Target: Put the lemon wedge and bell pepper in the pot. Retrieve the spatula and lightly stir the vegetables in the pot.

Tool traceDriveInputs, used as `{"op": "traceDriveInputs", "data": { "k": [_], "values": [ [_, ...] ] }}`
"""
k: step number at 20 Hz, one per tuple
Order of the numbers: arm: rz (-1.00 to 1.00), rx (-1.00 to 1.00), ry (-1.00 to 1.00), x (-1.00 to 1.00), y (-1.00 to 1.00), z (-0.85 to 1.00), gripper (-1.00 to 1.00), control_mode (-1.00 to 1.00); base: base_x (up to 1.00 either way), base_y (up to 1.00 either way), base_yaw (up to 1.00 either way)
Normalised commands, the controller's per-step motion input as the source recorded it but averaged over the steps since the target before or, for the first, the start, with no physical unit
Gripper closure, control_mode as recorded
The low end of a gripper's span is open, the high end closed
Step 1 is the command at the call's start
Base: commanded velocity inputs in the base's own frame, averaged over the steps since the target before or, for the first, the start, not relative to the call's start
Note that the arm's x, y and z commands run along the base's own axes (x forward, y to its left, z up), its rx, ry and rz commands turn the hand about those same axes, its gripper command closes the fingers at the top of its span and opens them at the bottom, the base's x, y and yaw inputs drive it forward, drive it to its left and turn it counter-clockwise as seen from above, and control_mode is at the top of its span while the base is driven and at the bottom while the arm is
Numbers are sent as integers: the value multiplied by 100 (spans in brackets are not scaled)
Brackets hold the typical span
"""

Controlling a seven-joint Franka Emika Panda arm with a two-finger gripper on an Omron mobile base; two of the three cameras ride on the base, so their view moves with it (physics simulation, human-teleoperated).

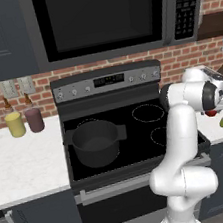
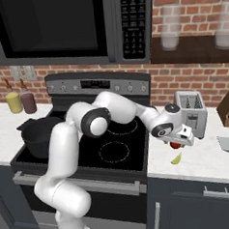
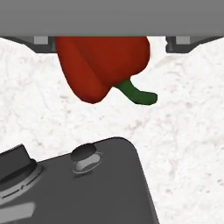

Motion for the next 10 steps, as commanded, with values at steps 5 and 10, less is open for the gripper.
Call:
{"op": "traceDriveInputs", "data": {
  "k": [5,10],
  "values": [
    [0,0,2,4,-3,-11,100,-100,0,0,0],
    [0,0,0,0,-4,0,100,-100,0,0,0]
  ]
}}
